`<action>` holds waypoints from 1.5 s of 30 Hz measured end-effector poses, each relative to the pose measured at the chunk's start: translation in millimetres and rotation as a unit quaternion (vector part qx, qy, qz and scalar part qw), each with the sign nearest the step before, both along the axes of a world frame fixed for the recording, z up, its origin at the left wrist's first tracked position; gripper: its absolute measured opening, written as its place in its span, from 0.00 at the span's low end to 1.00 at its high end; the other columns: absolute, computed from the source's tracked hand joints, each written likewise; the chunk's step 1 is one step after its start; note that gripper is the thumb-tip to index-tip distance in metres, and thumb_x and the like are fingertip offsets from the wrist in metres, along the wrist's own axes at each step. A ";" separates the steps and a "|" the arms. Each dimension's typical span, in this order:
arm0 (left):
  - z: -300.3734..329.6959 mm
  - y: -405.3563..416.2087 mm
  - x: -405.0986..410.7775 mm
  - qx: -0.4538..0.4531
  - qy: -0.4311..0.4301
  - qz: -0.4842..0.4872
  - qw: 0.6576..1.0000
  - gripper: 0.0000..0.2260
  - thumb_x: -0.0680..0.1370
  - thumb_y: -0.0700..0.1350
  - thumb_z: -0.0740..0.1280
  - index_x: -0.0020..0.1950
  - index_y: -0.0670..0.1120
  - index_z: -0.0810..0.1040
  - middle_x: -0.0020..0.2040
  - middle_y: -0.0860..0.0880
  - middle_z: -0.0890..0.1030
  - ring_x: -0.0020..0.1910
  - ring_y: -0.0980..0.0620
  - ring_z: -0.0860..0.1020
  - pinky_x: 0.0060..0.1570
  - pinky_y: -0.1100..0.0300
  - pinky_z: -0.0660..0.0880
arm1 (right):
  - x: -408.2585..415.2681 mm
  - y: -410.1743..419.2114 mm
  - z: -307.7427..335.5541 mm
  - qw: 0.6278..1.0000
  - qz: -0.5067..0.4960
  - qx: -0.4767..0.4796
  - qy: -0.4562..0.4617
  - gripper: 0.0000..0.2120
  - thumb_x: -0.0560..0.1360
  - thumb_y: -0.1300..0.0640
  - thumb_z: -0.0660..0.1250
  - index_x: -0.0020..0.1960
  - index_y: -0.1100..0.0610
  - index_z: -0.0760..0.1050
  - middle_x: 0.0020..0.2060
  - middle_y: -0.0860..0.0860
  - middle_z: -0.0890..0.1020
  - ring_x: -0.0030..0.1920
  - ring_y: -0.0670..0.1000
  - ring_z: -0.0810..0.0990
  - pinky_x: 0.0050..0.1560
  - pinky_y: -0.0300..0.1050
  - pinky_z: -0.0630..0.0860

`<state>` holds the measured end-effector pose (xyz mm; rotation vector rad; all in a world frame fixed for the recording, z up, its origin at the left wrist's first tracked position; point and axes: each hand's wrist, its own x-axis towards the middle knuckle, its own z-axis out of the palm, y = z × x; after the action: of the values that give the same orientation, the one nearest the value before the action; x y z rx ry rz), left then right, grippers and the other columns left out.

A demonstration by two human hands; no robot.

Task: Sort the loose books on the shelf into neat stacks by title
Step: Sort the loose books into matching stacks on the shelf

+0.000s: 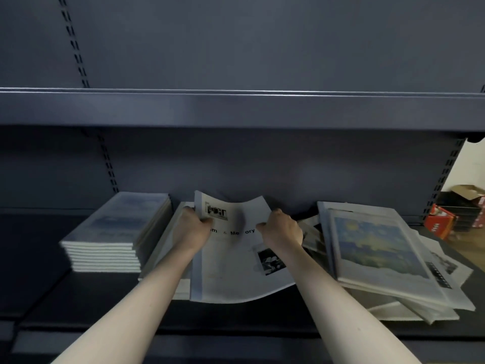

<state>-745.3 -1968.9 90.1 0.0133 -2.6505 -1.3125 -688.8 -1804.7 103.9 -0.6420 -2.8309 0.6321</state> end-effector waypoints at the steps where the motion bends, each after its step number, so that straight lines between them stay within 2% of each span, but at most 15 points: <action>1: -1.3 -4.9 -0.1 -0.005 -0.011 0.004 1.000 0.12 0.74 0.41 0.65 0.55 0.37 0.73 0.49 0.42 0.78 0.52 0.41 0.78 0.41 0.59 0.68 | -2.1 -5.7 -3.7 1.000 0.001 -0.001 -0.003 0.19 0.80 0.50 0.61 0.64 0.62 0.67 0.58 0.56 0.78 0.58 0.57 0.78 0.41 0.44 0.69; 4: -6.6 -19.8 -1.6 -0.032 -0.025 -0.001 0.999 0.11 0.74 0.42 0.67 0.52 0.39 0.71 0.49 0.42 0.78 0.52 0.41 0.78 0.40 0.60 0.65 | -7.7 -20.6 -11.8 1.000 -0.001 -0.011 -0.009 0.18 0.79 0.51 0.60 0.64 0.61 0.68 0.57 0.56 0.79 0.56 0.57 0.78 0.40 0.44 0.69; 7: -13.9 -34.6 -10.9 -0.050 -0.032 0.000 0.998 0.17 0.73 0.46 0.67 0.57 0.38 0.72 0.54 0.40 0.80 0.54 0.39 0.78 0.43 0.58 0.69 | -13.1 -31.8 -16.0 1.000 -0.006 -0.023 -0.012 0.18 0.79 0.51 0.60 0.64 0.61 0.68 0.56 0.56 0.79 0.55 0.56 0.79 0.39 0.44 0.68; 9: -16.2 -42.5 -15.0 -0.070 -0.025 -0.001 0.997 0.18 0.73 0.48 0.68 0.57 0.39 0.73 0.54 0.40 0.80 0.54 0.39 0.79 0.46 0.55 0.73 | -17.3 -38.5 -18.6 0.999 -0.008 -0.028 -0.017 0.19 0.79 0.51 0.60 0.64 0.62 0.67 0.56 0.56 0.78 0.55 0.56 0.79 0.39 0.44 0.68; 12: -17.6 -51.7 -19.6 -0.110 -0.010 -0.002 0.994 0.18 0.73 0.51 0.67 0.57 0.40 0.74 0.53 0.41 0.81 0.54 0.39 0.79 0.47 0.53 0.75 | -22.6 -46.7 -23.8 0.999 -0.014 -0.033 -0.032 0.23 0.79 0.49 0.59 0.67 0.63 0.64 0.61 0.58 0.75 0.58 0.56 0.77 0.42 0.44 0.70; 15: -20.8 -59.5 -25.1 -0.155 -0.015 -0.002 0.988 0.21 0.74 0.53 0.67 0.59 0.39 0.74 0.58 0.38 0.78 0.58 0.37 0.76 0.53 0.50 0.75 | -27.4 -51.9 -29.3 0.998 -0.021 -0.039 -0.044 0.26 0.78 0.47 0.59 0.69 0.63 0.64 0.62 0.57 0.74 0.59 0.56 0.76 0.43 0.43 0.70; 18: -25.2 -65.6 -29.5 -0.194 -0.030 0.012 0.981 0.23 0.76 0.54 0.64 0.63 0.38 0.72 0.63 0.36 0.73 0.64 0.36 0.71 0.58 0.48 0.71 | -30.2 -55.4 -30.6 0.998 -0.029 -0.016 -0.050 0.26 0.77 0.44 0.58 0.66 0.62 0.67 0.56 0.55 0.78 0.51 0.54 0.78 0.37 0.41 0.67; 20: -27.8 -66.9 -32.0 -0.208 -0.026 0.010 0.978 0.23 0.77 0.54 0.62 0.64 0.37 0.71 0.64 0.35 0.71 0.65 0.35 0.69 0.60 0.47 0.69 | -31.8 -57.6 -29.9 0.997 -0.034 0.022 -0.060 0.25 0.78 0.43 0.56 0.65 0.62 0.67 0.52 0.54 0.79 0.44 0.53 0.75 0.32 0.40 0.65; 24: -29.4 -63.2 -32.8 -0.220 -0.020 -0.005 0.975 0.22 0.80 0.51 0.59 0.64 0.34 0.69 0.65 0.33 0.68 0.65 0.34 0.68 0.60 0.46 0.68 | -36.6 -63.5 -34.8 0.996 -0.050 0.059 -0.049 0.23 0.80 0.43 0.52 0.61 0.61 0.67 0.43 0.53 0.76 0.36 0.52 0.71 0.27 0.39 0.61; 26: -31.9 -61.6 -35.0 -0.213 -0.015 -0.018 0.977 0.21 0.81 0.50 0.58 0.63 0.33 0.68 0.63 0.33 0.69 0.61 0.33 0.71 0.56 0.47 0.71 | -40.7 -66.5 -38.5 0.995 -0.052 0.073 -0.047 0.23 0.80 0.43 0.50 0.61 0.61 0.67 0.47 0.55 0.77 0.38 0.53 0.73 0.26 0.39 0.61; 28: -34.6 -60.9 -40.3 -0.215 -0.013 -0.032 0.976 0.20 0.82 0.49 0.57 0.63 0.32 0.68 0.62 0.32 0.71 0.58 0.33 0.74 0.52 0.47 0.72 | -46.5 -67.3 -39.8 0.995 -0.048 0.074 -0.051 0.23 0.81 0.43 0.49 0.62 0.62 0.66 0.54 0.56 0.77 0.44 0.55 0.78 0.26 0.40 0.61; 31: -36.4 -60.9 -49.0 -0.217 -0.015 -0.044 0.975 0.20 0.82 0.49 0.56 0.62 0.33 0.68 0.60 0.32 0.74 0.57 0.33 0.75 0.52 0.47 0.73 | -53.5 -66.4 -40.2 0.995 -0.043 0.070 -0.051 0.23 0.81 0.44 0.48 0.64 0.62 0.66 0.57 0.57 0.76 0.51 0.56 0.79 0.31 0.42 0.65; 36: -37.2 -57.5 -57.8 -0.227 -0.002 -0.048 0.973 0.18 0.82 0.48 0.55 0.62 0.33 0.68 0.60 0.33 0.74 0.57 0.34 0.75 0.52 0.47 0.73 | -62.7 -62.7 -42.6 0.996 -0.043 0.065 -0.039 0.23 0.82 0.45 0.48 0.64 0.62 0.66 0.57 0.57 0.77 0.51 0.57 0.80 0.36 0.44 0.68; 45: -39.9 -51.3 -71.6 -0.251 -0.003 -0.039 0.967 0.17 0.83 0.44 0.52 0.65 0.34 0.66 0.61 0.33 0.72 0.58 0.34 0.75 0.53 0.48 0.72 | -78.0 -56.0 -44.8 0.995 -0.036 0.090 -0.037 0.22 0.83 0.47 0.47 0.63 0.62 0.67 0.55 0.57 0.78 0.50 0.56 0.81 0.36 0.44 0.70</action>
<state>-816.9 -2020.2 50.2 -0.1556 -2.9316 -0.6232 -766.8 -1860.7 59.1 -0.7447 -2.8734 0.3427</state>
